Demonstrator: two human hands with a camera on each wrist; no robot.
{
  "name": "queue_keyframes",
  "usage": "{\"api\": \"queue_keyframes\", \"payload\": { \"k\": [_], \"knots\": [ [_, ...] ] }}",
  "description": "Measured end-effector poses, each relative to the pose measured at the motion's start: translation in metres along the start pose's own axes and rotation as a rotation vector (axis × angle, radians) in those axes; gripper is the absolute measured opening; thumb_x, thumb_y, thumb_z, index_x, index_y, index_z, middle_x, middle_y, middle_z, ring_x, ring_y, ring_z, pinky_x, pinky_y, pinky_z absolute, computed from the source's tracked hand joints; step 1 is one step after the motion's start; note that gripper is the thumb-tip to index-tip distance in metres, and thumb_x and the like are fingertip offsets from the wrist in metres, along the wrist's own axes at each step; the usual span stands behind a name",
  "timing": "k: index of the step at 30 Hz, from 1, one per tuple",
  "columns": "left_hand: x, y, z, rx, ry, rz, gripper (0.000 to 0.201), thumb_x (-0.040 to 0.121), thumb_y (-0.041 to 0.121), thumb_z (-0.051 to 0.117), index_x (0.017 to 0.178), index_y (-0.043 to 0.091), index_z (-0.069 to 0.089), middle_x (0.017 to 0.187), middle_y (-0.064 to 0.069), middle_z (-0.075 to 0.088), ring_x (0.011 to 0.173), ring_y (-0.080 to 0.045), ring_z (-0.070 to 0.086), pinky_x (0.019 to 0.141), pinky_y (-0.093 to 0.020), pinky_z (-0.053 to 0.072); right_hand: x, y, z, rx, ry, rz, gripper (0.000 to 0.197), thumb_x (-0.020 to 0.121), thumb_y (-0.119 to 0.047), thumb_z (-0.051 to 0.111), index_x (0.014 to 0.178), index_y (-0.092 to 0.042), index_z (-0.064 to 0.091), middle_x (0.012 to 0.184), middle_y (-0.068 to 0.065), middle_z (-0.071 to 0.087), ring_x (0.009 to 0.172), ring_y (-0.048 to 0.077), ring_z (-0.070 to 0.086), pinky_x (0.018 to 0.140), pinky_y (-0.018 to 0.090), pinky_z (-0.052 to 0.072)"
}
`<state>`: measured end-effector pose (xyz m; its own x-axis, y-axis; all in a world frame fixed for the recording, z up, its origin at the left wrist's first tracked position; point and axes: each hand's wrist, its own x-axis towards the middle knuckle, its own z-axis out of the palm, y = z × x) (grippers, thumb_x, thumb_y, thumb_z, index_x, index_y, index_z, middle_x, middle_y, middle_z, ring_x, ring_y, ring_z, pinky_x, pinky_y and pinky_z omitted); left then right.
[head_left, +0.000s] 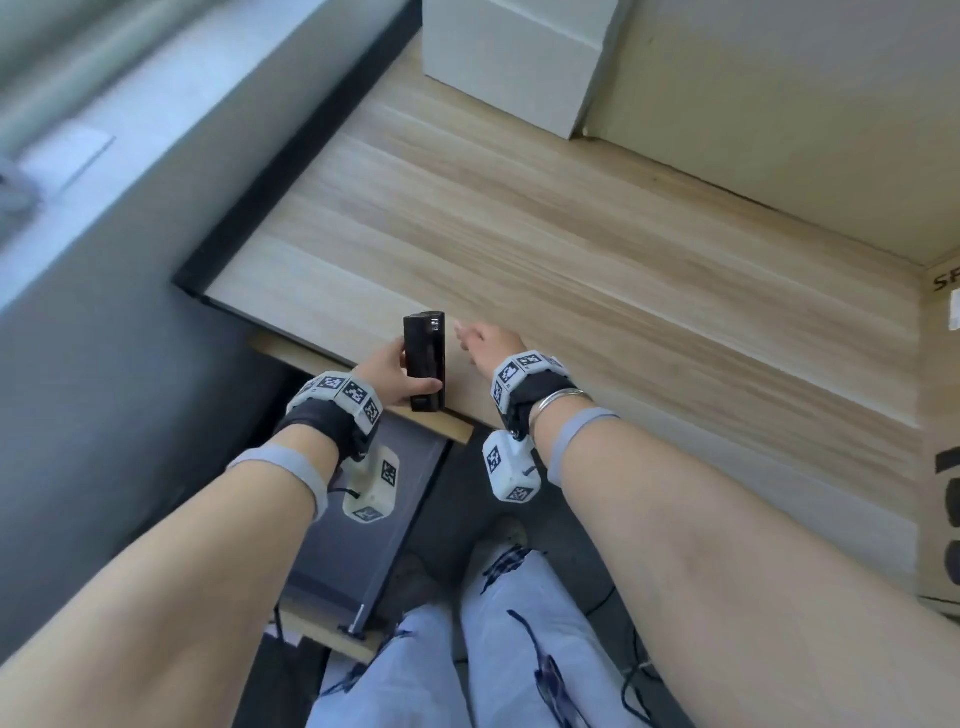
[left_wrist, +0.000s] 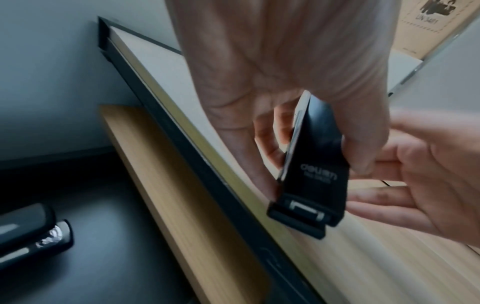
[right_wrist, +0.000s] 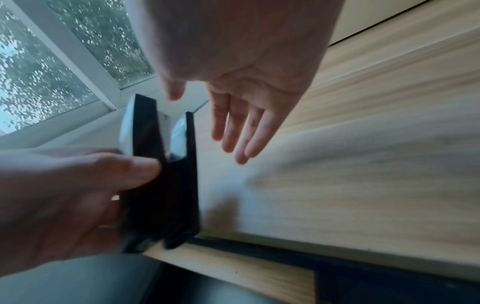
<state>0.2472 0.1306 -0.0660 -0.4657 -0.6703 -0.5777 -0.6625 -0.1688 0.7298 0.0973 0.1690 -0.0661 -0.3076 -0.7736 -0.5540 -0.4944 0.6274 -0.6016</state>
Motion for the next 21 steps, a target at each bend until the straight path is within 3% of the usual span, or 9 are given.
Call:
{"api": "queue_keyframes", "payload": {
  "k": [3, 5, 7, 9, 11, 15, 18, 21],
  "knots": [
    [-0.009, -0.023, -0.02, 0.015, -0.028, -0.052, 0.055, 0.079, 0.007, 0.07, 0.128, 0.004, 0.045, 0.119, -0.018, 0.061, 0.111, -0.029, 0.06, 0.1, -0.048, 0.049, 0.008, 0.005, 0.0, -0.157, 0.113, -0.001, 0.039, 0.1, -0.033, 0.036, 0.121, -0.011, 0.061, 0.127, 0.016, 0.061, 0.116, 0.034, 0.057, 0.095, 0.034, 0.044],
    [-0.014, -0.041, -0.032, 0.056, -0.041, -0.082, 0.052, 0.078, 0.01, 0.071, 0.124, 0.008, 0.047, 0.116, -0.014, 0.063, 0.105, -0.027, 0.062, 0.095, -0.04, 0.052, 0.017, 0.01, 0.003, -0.258, 0.136, -0.001, 0.039, 0.099, -0.028, 0.038, 0.13, -0.01, 0.054, 0.139, 0.017, 0.05, 0.126, 0.034, 0.049, 0.104, 0.035, 0.038],
    [-0.019, -0.06, -0.042, 0.088, -0.053, -0.12, 0.042, 0.079, 0.011, 0.07, 0.113, 0.015, 0.047, 0.101, -0.005, 0.064, 0.087, -0.019, 0.063, 0.073, -0.027, 0.058, 0.024, 0.015, 0.007, -0.353, 0.148, 0.001, 0.045, 0.098, -0.027, 0.039, 0.141, -0.012, 0.043, 0.152, 0.014, 0.037, 0.14, 0.031, 0.034, 0.114, 0.037, 0.028],
    [-0.024, -0.078, -0.048, 0.071, -0.081, -0.178, 0.04, 0.079, 0.008, 0.07, 0.108, 0.018, 0.044, 0.087, 0.004, 0.059, 0.076, -0.009, 0.06, 0.049, -0.014, 0.056, 0.03, 0.021, 0.01, -0.413, 0.198, 0.003, 0.05, 0.098, -0.027, 0.039, 0.147, -0.019, 0.034, 0.159, 0.006, 0.025, 0.148, 0.025, 0.019, 0.121, 0.039, 0.017],
    [-0.029, -0.094, -0.049, 0.061, -0.103, -0.233, 0.04, 0.079, 0.006, 0.069, 0.108, 0.017, 0.043, 0.085, 0.006, 0.056, 0.078, -0.011, 0.06, 0.041, -0.01, 0.052, 0.036, 0.027, 0.014, -0.45, 0.258, 0.017, 0.053, 0.098, -0.028, 0.04, 0.149, -0.024, 0.029, 0.162, 0.0, 0.018, 0.151, 0.023, 0.009, 0.122, 0.041, 0.01],
    [-0.03, -0.128, -0.037, 0.121, -0.129, -0.32, 0.044, 0.079, 0.006, 0.07, 0.113, 0.015, 0.044, 0.088, 0.002, 0.057, 0.078, -0.013, 0.06, 0.041, -0.012, 0.052, 0.045, 0.039, 0.024, -0.469, 0.358, 0.06, 0.057, 0.096, -0.03, 0.041, 0.15, -0.03, 0.024, 0.163, -0.004, 0.011, 0.151, 0.024, 0.004, 0.121, 0.046, 0.006],
    [-0.021, -0.156, -0.023, 0.228, -0.159, -0.372, 0.058, 0.073, 0.015, 0.074, 0.124, 0.015, 0.045, 0.106, -0.005, 0.058, 0.09, -0.022, 0.063, 0.058, -0.028, 0.06, 0.051, 0.047, 0.034, -0.481, 0.407, 0.091, 0.058, 0.097, -0.034, 0.035, 0.151, -0.037, 0.016, 0.163, -0.009, 0.005, 0.152, 0.021, 0.001, 0.12, 0.049, 0.003],
    [-0.011, -0.177, -0.006, 0.317, -0.174, -0.422, 0.059, 0.07, 0.019, 0.075, 0.122, 0.011, 0.046, 0.111, -0.012, 0.063, 0.097, -0.03, 0.066, 0.076, -0.039, 0.06, 0.054, 0.054, 0.042, -0.519, 0.474, 0.076, 0.058, 0.097, -0.038, 0.032, 0.151, -0.039, 0.011, 0.163, -0.011, 0.004, 0.152, 0.019, 0.002, 0.12, 0.049, 0.001]
  ]
}}
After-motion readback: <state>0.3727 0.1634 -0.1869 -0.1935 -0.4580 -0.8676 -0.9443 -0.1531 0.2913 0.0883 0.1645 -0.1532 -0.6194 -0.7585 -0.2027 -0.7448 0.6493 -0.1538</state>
